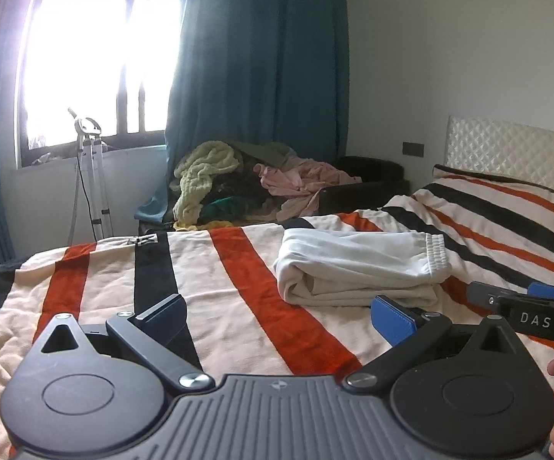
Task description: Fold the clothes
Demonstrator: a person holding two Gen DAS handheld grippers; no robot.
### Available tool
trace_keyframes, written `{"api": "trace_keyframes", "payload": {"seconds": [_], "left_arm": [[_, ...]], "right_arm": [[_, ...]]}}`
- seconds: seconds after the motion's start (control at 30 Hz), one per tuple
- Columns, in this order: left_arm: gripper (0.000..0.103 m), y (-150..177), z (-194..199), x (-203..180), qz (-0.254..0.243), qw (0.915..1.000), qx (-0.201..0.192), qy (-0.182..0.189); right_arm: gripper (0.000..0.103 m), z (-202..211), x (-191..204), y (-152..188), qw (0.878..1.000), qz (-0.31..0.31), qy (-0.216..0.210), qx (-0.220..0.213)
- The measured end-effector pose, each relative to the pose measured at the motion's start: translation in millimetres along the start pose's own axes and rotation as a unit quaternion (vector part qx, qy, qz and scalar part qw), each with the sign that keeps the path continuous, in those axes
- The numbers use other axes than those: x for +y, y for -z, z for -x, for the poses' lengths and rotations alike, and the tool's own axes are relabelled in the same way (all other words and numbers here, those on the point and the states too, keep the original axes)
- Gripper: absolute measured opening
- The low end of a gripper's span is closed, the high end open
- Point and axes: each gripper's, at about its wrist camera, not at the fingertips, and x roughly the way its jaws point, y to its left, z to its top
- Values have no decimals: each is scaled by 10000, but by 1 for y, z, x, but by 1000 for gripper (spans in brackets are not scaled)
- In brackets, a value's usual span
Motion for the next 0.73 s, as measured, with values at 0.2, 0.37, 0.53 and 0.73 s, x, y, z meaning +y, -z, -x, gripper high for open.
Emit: {"api": "trace_keyframes", "payload": {"seconds": [0.2, 0.37, 0.53, 0.73], "left_arm": [[103, 2, 2, 0, 38, 10000, -4, -80], [103, 3, 4, 6, 182, 9998, -10, -35], [103, 6, 4, 6, 107, 9999, 11, -115], [103, 9, 3, 8, 53, 9998, 21, -201]], "right_arm": [[99, -2, 4, 1, 9999, 141, -2, 44], [99, 0, 3, 1, 10000, 89, 12, 30], [99, -1, 1, 1, 9999, -30, -89, 106], [99, -1, 3, 2, 9999, 13, -32, 166]]}}
